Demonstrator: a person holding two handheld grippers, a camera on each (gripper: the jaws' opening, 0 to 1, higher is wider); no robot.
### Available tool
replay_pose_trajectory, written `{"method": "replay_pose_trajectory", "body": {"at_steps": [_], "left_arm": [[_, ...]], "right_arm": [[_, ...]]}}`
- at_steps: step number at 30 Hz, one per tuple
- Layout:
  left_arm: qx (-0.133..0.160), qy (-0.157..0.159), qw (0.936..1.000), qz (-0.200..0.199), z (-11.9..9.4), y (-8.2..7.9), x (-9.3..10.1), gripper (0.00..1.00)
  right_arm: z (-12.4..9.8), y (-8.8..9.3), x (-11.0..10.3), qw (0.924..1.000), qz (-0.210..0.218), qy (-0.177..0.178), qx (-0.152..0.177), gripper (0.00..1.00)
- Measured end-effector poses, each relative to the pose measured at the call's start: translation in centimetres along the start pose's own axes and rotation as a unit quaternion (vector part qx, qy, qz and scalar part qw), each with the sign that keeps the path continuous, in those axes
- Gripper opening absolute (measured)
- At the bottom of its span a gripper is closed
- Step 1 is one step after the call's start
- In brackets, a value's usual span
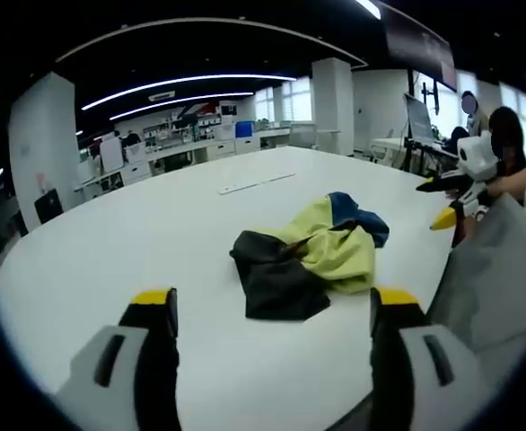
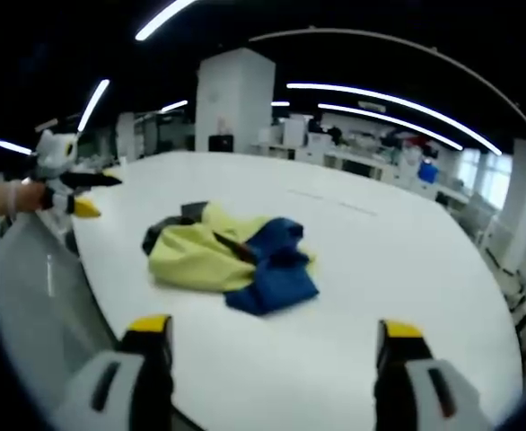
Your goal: Fold the garment on the visible template until the final outline fits inside the template.
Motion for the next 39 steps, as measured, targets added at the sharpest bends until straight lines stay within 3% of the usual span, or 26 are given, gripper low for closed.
{"method": "replay_pose_trajectory", "body": {"at_steps": [39], "left_arm": [[-0.003, 0.0, 1.0, 0.0, 0.04, 0.24, -0.4, 0.84]], "right_arm": [[-0.05, 0.09, 0.26, 0.9999, 0.01, 0.005, 0.0, 0.93]]}}
Point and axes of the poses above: the point that each gripper's makers call its tool centre point, and the gripper's own axes: z roughly forward along the fingers, x roughly to its right, y roughly out of its underside, the point moved 9 cm from there along -z, roughly backward along the fingers, and after that the axes turned 4 degrees about -z, right-handed, at the moved point
